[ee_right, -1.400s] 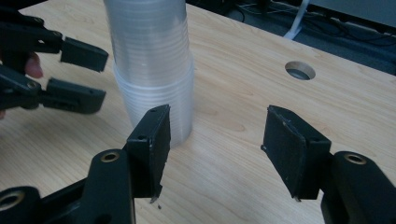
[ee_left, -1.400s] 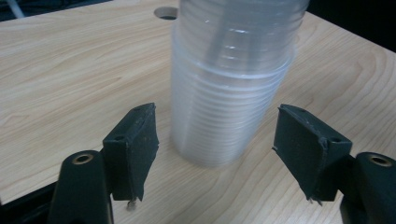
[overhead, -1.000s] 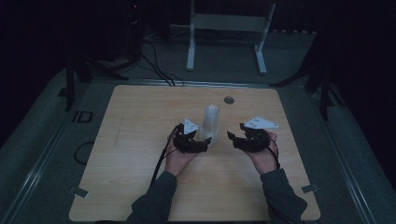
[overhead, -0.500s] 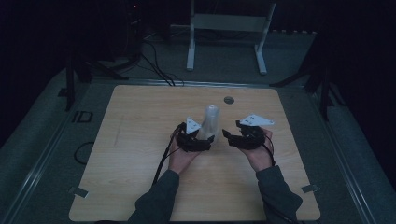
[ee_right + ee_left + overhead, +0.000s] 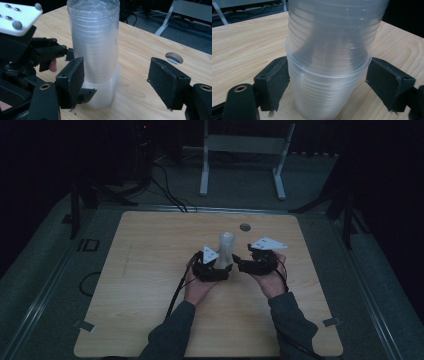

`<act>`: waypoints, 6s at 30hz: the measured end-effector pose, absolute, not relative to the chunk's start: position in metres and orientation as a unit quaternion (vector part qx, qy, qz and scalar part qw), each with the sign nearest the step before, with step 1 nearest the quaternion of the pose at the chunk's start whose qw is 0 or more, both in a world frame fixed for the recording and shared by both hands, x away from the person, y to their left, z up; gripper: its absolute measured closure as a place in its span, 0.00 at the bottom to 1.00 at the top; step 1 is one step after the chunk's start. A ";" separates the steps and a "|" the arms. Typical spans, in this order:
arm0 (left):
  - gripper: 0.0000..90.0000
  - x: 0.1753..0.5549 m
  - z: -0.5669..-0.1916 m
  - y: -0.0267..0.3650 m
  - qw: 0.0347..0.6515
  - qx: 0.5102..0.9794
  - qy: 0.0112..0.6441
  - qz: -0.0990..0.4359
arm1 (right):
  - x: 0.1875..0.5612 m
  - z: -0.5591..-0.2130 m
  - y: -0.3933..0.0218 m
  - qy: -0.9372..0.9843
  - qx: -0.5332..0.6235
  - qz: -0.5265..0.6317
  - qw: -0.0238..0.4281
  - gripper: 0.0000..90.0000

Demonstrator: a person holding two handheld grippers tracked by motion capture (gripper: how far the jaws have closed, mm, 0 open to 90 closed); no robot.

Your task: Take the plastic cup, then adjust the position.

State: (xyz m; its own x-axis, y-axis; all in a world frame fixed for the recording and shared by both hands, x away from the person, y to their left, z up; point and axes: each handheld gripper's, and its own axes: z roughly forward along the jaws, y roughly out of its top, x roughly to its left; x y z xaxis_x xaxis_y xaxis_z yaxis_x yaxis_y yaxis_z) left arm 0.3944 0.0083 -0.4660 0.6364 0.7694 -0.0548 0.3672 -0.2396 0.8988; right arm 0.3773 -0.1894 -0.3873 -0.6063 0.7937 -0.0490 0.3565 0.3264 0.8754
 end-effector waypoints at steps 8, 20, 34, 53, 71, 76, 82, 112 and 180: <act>0.23 0.396 -0.467 0.009 0.495 0.757 0.374 0.205 | 0.383 -0.385 -0.185 0.771 0.368 0.465 0.233 0.32; 0.24 0.395 -0.467 0.008 0.493 0.757 0.370 0.216 | 0.389 -0.380 -0.171 0.770 0.358 0.477 0.227 0.33; 0.24 0.394 -0.467 0.008 0.494 0.756 0.370 0.218 | 0.401 -0.374 -0.159 0.773 0.347 0.481 0.225 0.33; 0.25 0.393 -0.468 0.007 0.495 0.754 0.370 0.222 | 0.410 -0.377 -0.148 0.773 0.353 0.481 0.216 0.42; 0.25 0.393 -0.467 0.007 0.491 0.758 0.364 0.226 | 0.409 -0.367 -0.150 0.764 0.353 0.495 0.217 0.43; 0.25 0.392 -0.468 0.006 0.491 0.759 0.363 0.226 | 0.409 -0.361 -0.150 0.760 0.353 0.499 0.220 0.44; 0.26 0.391 -0.468 0.007 0.492 0.759 0.360 0.227 | 0.409 -0.356 -0.151 0.756 0.352 0.504 0.222 0.46; 0.26 0.385 -0.461 0.010 0.507 0.752 0.356 0.226 | 0.402 -0.320 -0.158 0.728 0.345 0.543 0.235 0.46; 0.26 0.363 -0.456 0.032 0.522 0.736 0.360 0.236 | 0.373 -0.337 -0.244 0.704 0.394 0.528 0.264 0.46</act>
